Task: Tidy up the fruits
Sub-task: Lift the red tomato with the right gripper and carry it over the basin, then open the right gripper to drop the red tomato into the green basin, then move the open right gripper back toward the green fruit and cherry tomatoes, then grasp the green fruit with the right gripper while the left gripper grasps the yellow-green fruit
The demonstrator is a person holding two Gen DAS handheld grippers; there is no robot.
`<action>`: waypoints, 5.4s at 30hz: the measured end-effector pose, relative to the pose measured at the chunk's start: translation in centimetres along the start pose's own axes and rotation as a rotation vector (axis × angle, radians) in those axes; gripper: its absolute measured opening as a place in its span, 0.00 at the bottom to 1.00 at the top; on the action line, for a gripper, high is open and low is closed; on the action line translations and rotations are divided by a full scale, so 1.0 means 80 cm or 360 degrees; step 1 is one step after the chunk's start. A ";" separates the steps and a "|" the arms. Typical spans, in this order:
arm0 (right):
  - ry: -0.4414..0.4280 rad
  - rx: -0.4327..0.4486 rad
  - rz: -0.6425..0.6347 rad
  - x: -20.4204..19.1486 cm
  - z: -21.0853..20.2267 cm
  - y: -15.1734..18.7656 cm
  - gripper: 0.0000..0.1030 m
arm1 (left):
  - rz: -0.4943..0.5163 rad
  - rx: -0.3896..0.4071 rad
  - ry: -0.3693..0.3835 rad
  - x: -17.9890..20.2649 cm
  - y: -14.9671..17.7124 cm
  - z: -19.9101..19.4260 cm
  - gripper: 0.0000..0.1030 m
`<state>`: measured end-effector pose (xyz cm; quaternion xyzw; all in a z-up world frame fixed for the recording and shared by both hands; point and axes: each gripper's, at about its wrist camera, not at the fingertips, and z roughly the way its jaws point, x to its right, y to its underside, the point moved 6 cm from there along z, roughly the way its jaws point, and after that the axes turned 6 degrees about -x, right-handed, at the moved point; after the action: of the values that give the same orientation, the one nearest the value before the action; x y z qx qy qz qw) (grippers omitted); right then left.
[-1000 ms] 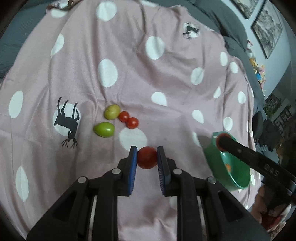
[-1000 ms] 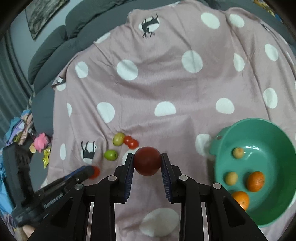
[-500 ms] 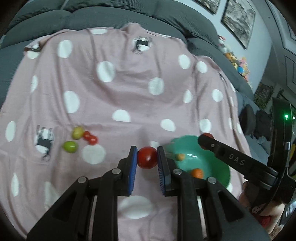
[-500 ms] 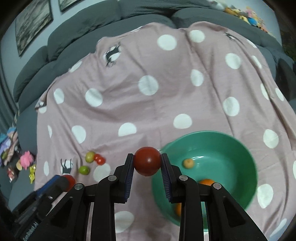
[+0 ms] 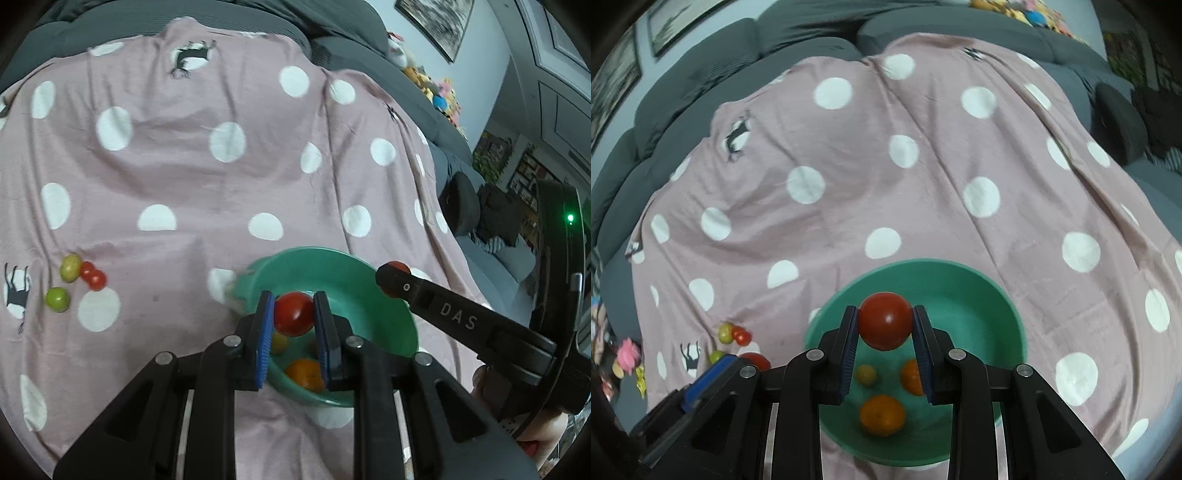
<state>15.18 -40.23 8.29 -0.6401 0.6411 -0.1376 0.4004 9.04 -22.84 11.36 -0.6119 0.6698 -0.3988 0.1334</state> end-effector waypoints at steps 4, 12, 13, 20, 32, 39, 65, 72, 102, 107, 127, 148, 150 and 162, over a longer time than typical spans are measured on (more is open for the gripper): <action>0.0011 -0.0049 0.0054 0.020 0.010 0.001 0.30 | 0.0031 -0.0035 0.0007 0.013 0.000 0.018 0.20; 0.0059 -0.0146 0.0144 0.048 0.028 0.006 0.30 | 0.0089 -0.0114 0.0020 0.030 0.006 0.047 0.20; 0.0063 -0.0155 0.0150 0.050 0.029 0.007 0.30 | 0.0097 -0.0123 0.0023 0.031 0.008 0.050 0.20; 0.0114 -0.0203 0.0169 0.059 0.039 0.012 0.30 | 0.0098 -0.0178 0.0042 0.034 0.018 0.064 0.21; 0.0018 -0.0117 0.0129 0.037 0.027 0.004 0.66 | 0.0027 -0.0082 0.0030 0.002 0.008 0.023 0.54; -0.0071 -0.0054 0.0057 0.000 0.019 0.000 0.66 | -0.0123 -0.0054 -0.0073 -0.081 0.011 -0.023 0.57; -0.0257 -0.0340 -0.0377 -0.214 0.127 0.113 0.66 | -0.0519 -0.0044 -0.0409 -0.315 0.088 -0.105 0.72; -0.0213 -0.0363 -0.0475 -0.232 0.142 0.135 0.66 | -0.0491 -0.0062 -0.0431 -0.322 0.089 -0.113 0.73; -0.0221 -0.0326 -0.0569 -0.267 0.144 0.155 0.66 | -0.0511 -0.0027 -0.0297 -0.322 0.085 -0.129 0.48; -0.0221 -0.0338 -0.0594 -0.276 0.145 0.160 0.66 | -0.0504 -0.0041 -0.0314 -0.325 0.086 -0.130 0.43; -0.0185 -0.0342 -0.0640 -0.296 0.148 0.173 0.64 | -0.0573 0.0036 -0.0286 -0.351 0.084 -0.157 0.30; -0.0225 -0.0474 -0.0594 -0.322 0.152 0.162 0.64 | -0.0572 0.0049 -0.0365 -0.363 0.083 -0.165 0.30; -0.0246 -0.0504 -0.0577 -0.325 0.152 0.158 0.64 | -0.0588 0.0054 -0.0375 -0.367 0.083 -0.167 0.30; -0.0301 -0.0579 -0.0558 -0.344 0.173 0.148 0.65 | -0.0685 0.0059 -0.0437 -0.384 0.084 -0.169 0.30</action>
<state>12.43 -8.27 0.54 -0.8128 0.4944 -0.0269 0.3069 1.84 10.18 5.88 -0.7863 0.4923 -0.3436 0.1463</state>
